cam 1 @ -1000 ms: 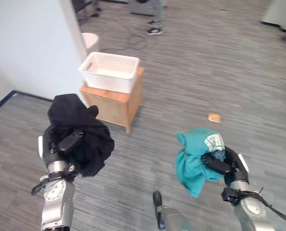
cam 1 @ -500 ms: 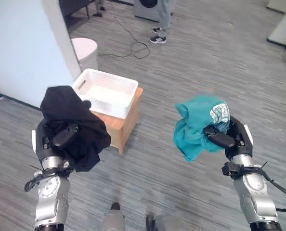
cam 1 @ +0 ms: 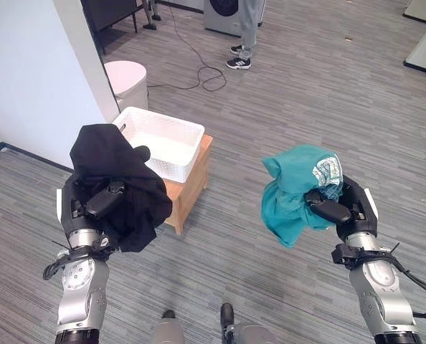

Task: Pick up bed clothes into laundry basket.

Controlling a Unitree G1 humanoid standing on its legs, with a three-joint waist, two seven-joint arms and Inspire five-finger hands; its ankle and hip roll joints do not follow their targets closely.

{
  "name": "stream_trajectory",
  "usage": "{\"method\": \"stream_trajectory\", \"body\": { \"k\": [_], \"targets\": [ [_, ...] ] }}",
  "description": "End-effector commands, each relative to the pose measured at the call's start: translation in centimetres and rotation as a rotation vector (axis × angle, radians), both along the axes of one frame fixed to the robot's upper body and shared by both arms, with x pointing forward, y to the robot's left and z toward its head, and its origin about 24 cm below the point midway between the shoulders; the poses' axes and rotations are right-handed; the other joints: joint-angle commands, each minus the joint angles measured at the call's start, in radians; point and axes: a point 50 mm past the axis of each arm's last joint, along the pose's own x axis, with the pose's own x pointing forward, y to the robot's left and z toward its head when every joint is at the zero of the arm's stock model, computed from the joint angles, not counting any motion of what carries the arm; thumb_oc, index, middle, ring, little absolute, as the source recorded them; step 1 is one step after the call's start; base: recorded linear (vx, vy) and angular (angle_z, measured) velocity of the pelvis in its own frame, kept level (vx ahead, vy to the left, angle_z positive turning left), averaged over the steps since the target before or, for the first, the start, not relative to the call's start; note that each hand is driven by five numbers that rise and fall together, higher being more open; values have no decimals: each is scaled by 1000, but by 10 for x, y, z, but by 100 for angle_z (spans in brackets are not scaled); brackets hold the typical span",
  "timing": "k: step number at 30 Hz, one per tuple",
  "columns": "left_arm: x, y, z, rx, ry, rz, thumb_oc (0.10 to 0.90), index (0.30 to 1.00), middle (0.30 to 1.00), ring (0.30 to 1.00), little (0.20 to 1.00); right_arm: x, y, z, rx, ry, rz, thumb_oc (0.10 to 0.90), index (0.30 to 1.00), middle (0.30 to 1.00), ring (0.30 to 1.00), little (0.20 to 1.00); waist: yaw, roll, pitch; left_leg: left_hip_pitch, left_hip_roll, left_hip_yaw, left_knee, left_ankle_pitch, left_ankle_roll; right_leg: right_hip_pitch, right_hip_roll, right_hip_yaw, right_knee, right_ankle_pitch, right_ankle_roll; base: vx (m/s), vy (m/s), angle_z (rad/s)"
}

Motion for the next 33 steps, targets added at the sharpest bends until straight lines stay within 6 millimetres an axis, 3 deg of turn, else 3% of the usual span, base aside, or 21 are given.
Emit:
{"method": "stream_trajectory", "body": {
  "k": [1,2,3,4,5,7,8,9,10,13,18,33],
  "targets": [
    [-5,7,60,118,-284,-5,400,300,300,300,300,4,-5,51,-22,-263,-2,400,300,300,300,300,16,-64,-97,-42,-19,-8,239,151,14,83,-81,15,-110,-19,72,0,0,-9],
    [-5,7,60,118,-284,-5,400,300,300,300,300,4,-5,51,-22,-263,-2,400,300,300,300,300,16,-64,-97,-42,-19,-8,239,151,14,83,-81,15,-110,-19,72,241,-99,-14],
    [-6,8,58,115,-278,0,400,300,300,300,300,5,-6,55,-71,-257,3,400,300,300,300,300,29,-51,-105,-66,-68,38,142,117,8,107,-67,-4,-113,-39,70,264,-96,-8],
    [-6,8,57,113,-277,0,400,300,300,300,300,5,-6,55,-73,-256,3,400,300,300,300,300,31,-52,-105,-56,-71,42,132,114,10,111,-70,-2,-112,-44,71,895,-180,5],
    [-7,6,60,127,-288,-5,400,300,300,300,300,17,-2,77,-215,-295,34,400,300,300,300,300,83,5,-145,-35,-181,64,-191,173,36,180,5,-6,-107,-102,62,689,-83,8],
    [-6,2,61,142,-291,-22,400,300,300,300,300,22,-1,85,-248,-307,55,400,300,300,300,300,78,7,-161,21,-189,53,-237,173,55,199,-3,-9,-79,-137,66,737,84,6],
    [1,-7,67,187,-289,-90,400,300,300,300,300,27,-6,99,-393,-291,88,400,300,300,300,300,47,26,-120,152,-166,12,-294,139,98,8,-55,-15,385,-4,153,595,217,0],
    [3,-10,68,197,-288,-107,400,300,300,300,300,28,-7,103,-420,-296,90,400,300,300,300,300,46,28,-115,159,-162,3,-294,131,99,-18,-60,-1,426,-23,145,1072,-511,-3],
    [-13,3,37,121,-173,-56,400,300,300,300,300,28,-9,98,-227,-338,34,400,300,300,300,300,56,-34,-161,203,-164,-104,-320,67,52,59,-82,70,-204,57,150,804,-694,24],
    [-15,6,32,98,-154,-27,400,300,300,300,300,13,-7,74,-147,-302,-2,400,300,300,300,300,38,-20,-158,212,-155,-122,-334,71,50,84,-69,66,-212,40,135,286,-256,158],
    [-15,5,34,88,-171,-10,400,300,300,300,300,6,-8,55,-54,-269,-56,400,300,300,300,300,22,-10,-155,206,-147,-133,-335,72,46,83,-62,69,-205,27,122,25,-21,32],
    [-15,2,29,71,-157,-9,400,300,300,300,300,-2,-9,41,-24,-244,-107,400,300,300,300,300,1,0,-151,209,-142,-115,-362,79,45,96,-54,94,-228,19,120,6,4,-8]
  ]
}}
